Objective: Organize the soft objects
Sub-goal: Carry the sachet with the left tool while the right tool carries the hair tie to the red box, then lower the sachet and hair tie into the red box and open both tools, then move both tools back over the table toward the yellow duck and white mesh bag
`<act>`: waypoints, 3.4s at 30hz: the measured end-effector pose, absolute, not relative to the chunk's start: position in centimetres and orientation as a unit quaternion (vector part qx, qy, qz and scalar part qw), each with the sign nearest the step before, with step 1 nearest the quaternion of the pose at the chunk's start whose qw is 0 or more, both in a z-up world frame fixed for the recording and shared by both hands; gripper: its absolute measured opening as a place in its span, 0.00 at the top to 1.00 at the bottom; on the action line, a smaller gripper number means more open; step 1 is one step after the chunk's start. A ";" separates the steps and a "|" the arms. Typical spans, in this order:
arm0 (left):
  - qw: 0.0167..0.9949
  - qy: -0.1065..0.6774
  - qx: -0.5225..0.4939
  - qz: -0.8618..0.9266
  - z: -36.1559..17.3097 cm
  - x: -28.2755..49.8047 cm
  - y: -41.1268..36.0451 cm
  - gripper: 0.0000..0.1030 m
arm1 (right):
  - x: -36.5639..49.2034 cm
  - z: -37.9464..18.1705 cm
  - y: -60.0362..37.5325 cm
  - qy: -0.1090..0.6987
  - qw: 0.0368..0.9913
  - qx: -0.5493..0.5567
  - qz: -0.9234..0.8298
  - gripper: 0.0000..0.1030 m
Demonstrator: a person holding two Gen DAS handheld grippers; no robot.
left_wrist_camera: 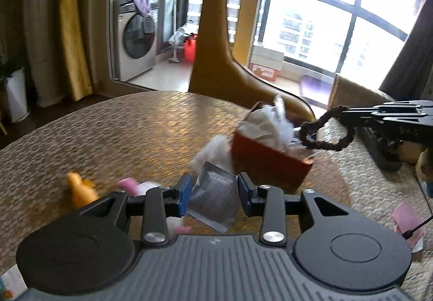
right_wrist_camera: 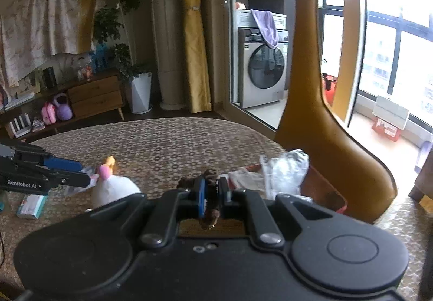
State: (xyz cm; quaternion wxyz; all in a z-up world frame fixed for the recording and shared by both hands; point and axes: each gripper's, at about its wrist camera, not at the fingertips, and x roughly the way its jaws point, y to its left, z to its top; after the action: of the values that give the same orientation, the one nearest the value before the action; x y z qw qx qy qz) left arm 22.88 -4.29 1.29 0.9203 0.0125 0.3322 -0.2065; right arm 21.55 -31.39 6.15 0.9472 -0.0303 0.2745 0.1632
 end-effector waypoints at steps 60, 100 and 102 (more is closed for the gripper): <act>0.873 0.411 0.069 -0.253 -9.7 40.1 -29.2 0.63 | 36.4 -6.4 -40.7 0.390 0.921 -0.007 0.012 0.83; 0.906 0.343 0.036 -0.246 -1.4 30.7 -20.1 0.37 | 25.7 1.6 -36.0 0.328 0.940 0.018 0.091 0.45; 0.909 0.337 0.033 -0.242 -0.9 29.9 -19.1 0.37 | 25.1 2.1 -35.1 0.326 0.940 0.022 0.097 0.44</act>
State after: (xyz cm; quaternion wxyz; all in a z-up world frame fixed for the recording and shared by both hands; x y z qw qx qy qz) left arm 29.90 -19.12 -0.90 0.9090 0.0325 0.3375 -0.2425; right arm 25.09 -35.13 2.07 0.9402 0.0217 0.3255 0.0974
